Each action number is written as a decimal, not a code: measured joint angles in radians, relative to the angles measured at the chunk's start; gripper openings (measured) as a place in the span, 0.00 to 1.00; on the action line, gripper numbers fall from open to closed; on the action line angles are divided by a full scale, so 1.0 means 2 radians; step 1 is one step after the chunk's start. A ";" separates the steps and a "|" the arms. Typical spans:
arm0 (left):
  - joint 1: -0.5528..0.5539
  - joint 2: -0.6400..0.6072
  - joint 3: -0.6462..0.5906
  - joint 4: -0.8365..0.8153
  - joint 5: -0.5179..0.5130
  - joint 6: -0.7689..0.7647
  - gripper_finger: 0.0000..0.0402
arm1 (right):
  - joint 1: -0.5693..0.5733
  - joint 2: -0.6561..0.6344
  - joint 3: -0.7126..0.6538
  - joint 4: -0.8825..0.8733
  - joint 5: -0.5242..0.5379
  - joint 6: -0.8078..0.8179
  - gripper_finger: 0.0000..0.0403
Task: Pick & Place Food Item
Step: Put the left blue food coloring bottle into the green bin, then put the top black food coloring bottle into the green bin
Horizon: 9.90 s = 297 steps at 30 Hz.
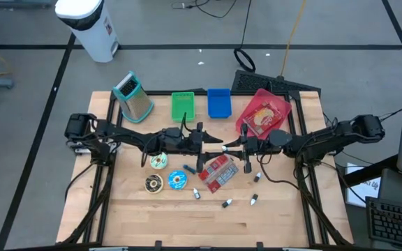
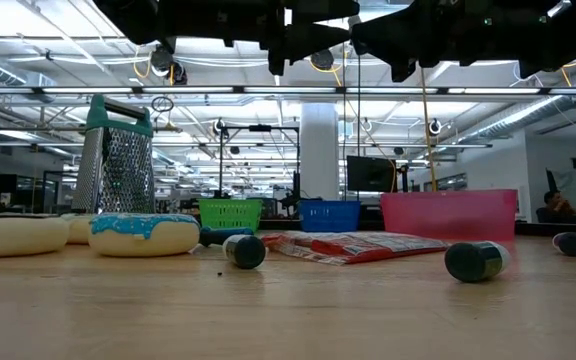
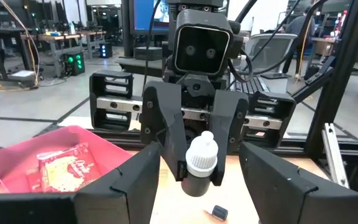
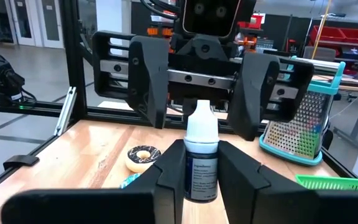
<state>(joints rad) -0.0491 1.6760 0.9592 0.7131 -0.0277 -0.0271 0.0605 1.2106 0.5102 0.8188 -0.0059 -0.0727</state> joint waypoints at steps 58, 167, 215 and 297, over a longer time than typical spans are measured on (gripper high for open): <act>0.011 -0.040 0.000 0.023 -0.006 0.065 0.11 | -0.010 -0.017 0.000 -0.063 0.004 0.029 0.35; 0.092 -0.144 -0.168 -0.052 -0.061 -0.145 0.73 | 0.142 -0.084 -0.109 -0.189 0.096 -0.008 0.14; -0.003 0.081 0.049 0.089 0.032 0.052 0.45 | 0.049 0.063 -0.035 0.230 0.015 -0.037 0.16; 0.036 0.042 0.051 -0.030 0.027 -0.383 0.74 | 0.047 -0.038 0.003 -0.060 0.096 -0.300 0.17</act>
<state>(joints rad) 0.0219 1.7596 1.0605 0.6533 0.0254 -0.7936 0.1544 1.1352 0.5169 0.6979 0.1863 -0.6725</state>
